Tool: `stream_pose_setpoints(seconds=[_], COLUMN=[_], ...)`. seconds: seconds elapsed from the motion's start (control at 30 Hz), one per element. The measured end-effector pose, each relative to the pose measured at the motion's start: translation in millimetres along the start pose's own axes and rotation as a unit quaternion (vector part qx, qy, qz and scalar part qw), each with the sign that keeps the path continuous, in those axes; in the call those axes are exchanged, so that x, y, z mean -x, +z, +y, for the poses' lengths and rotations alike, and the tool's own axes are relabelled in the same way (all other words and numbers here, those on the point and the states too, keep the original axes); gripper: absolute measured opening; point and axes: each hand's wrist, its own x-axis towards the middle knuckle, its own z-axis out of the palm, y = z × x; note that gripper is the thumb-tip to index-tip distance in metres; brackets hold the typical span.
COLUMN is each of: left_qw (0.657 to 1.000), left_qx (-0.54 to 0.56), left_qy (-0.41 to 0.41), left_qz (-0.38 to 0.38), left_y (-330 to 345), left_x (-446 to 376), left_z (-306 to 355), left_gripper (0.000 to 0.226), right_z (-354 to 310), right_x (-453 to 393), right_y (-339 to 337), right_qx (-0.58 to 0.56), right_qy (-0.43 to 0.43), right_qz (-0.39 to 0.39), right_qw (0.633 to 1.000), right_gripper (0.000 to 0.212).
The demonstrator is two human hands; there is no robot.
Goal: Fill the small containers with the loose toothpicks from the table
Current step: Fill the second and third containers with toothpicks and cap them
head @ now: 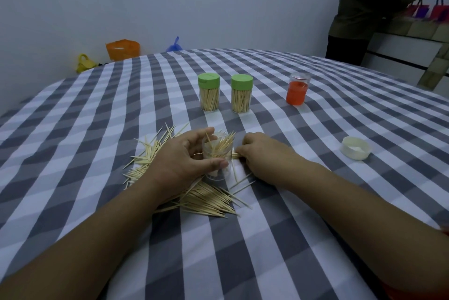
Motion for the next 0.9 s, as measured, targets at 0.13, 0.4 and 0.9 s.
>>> stream_pose_setpoints(seconds=[0.13, 0.4, 0.9], left_qw=[1.0, 1.0, 1.0], left_qx=[0.002, 0.014, 0.007], left_qy=[-0.002, -0.004, 0.017], left_qz=[-0.002, -0.011, -0.009], left_y=[-0.7, 1.8, 13.7], left_x=[-0.3, -1.1, 4.8], left_z=[-1.5, -3.3, -0.3], left_gripper=[0.085, 0.086, 0.088], right_z=[3.5, 13.8, -25.1], right_x=[0.0, 0.9, 7.3], right_y=[-2.5, -25.6, -52.3], right_qx=[0.015, -0.243, -0.852], right_qy=[0.029, 0.171, 0.165], right_qz=[0.012, 0.011, 0.205], right_qw=[0.999, 0.955, 0.453], right_gripper=[0.025, 0.017, 0.018])
